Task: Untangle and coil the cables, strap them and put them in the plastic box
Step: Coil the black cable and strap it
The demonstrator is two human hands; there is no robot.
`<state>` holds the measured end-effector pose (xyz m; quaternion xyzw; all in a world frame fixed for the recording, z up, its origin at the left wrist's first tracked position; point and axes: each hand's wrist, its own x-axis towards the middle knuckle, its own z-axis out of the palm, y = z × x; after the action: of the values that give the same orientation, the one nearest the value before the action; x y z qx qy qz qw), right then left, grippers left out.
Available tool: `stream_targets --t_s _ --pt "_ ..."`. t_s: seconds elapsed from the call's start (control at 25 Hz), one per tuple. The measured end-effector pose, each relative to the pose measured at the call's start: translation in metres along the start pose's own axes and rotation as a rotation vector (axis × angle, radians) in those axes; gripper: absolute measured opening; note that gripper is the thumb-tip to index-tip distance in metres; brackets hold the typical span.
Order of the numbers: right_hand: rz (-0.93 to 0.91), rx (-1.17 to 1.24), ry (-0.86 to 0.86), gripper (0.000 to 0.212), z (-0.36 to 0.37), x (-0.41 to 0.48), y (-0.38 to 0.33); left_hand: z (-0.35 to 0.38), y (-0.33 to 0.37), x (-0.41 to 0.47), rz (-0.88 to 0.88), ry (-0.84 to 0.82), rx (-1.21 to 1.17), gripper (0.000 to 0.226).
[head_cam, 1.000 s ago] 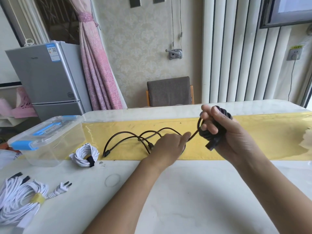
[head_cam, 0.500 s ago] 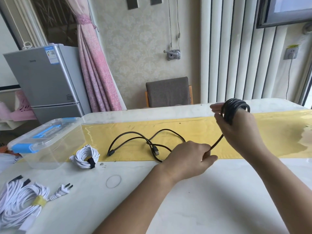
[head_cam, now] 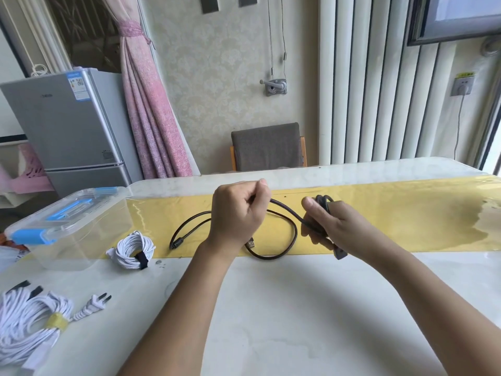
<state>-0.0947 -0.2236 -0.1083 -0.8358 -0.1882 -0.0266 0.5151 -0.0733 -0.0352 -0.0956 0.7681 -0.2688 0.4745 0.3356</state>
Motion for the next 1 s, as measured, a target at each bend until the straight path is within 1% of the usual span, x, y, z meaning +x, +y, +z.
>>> stream_targets --t_s 0.04,0.16,0.28,0.36,0.44,0.56,0.64,0.68,0.72,0.8,0.88,0.92,0.96,1.0 --pt "-0.008 0.046 -0.076 0.062 0.003 -0.001 -0.001 -0.002 -0.003 0.001 -0.012 0.027 0.017 0.045" --pt "-0.022 0.119 -0.406 0.038 0.013 -0.004 -0.001 -0.006 -0.011 0.002 -0.056 0.048 0.048 0.046" --pt "-0.024 0.306 -0.705 0.023 0.022 -0.008 -0.003 -0.006 -0.021 -0.001 -0.132 0.041 0.072 0.047" --pt "-0.053 0.492 -0.842 0.018 0.024 -0.009 -0.005 -0.003 -0.029 -0.004 -0.197 0.033 0.074 0.049" --pt "-0.107 0.67 -0.884 0.02 0.022 -0.007 -0.004 0.0 -0.037 -0.008 -0.288 0.006 0.074 0.052" --pt "-0.219 0.918 -0.759 0.025 0.017 -0.003 0.003 0.007 -0.047 -0.017 -0.424 -0.139 0.117 0.057" --pt "-0.25 1.149 -0.735 0.029 0.015 0.001 0.005 0.013 -0.047 -0.024 -0.431 -0.259 0.13 0.058" --pt "-0.231 1.286 -0.701 0.031 0.013 0.004 0.006 0.017 -0.046 -0.027 -0.421 -0.321 0.131 0.057" --pt "-0.211 1.367 -0.604 0.033 0.007 0.006 0.007 0.02 -0.044 -0.028 -0.416 -0.381 0.134 0.057" --pt "-0.205 1.439 -0.412 0.036 -0.005 0.01 0.012 0.028 -0.038 -0.029 -0.418 -0.492 0.14 0.056" --pt "-0.231 1.491 -0.315 0.036 -0.011 0.01 0.011 0.034 -0.027 -0.029 -0.412 -0.591 0.143 0.056" --pt "-0.237 1.524 -0.292 0.032 -0.011 0.01 0.008 0.037 -0.019 -0.029 -0.399 -0.634 0.148 0.056" --pt "-0.221 1.553 -0.226 0.025 -0.014 0.009 0.004 0.039 -0.012 -0.03 -0.387 -0.67 0.154 0.056" --pt "-0.193 1.57 -0.09 0.019 -0.019 0.008 0.001 0.04 -0.004 -0.029 -0.378 -0.699 0.156 0.055"
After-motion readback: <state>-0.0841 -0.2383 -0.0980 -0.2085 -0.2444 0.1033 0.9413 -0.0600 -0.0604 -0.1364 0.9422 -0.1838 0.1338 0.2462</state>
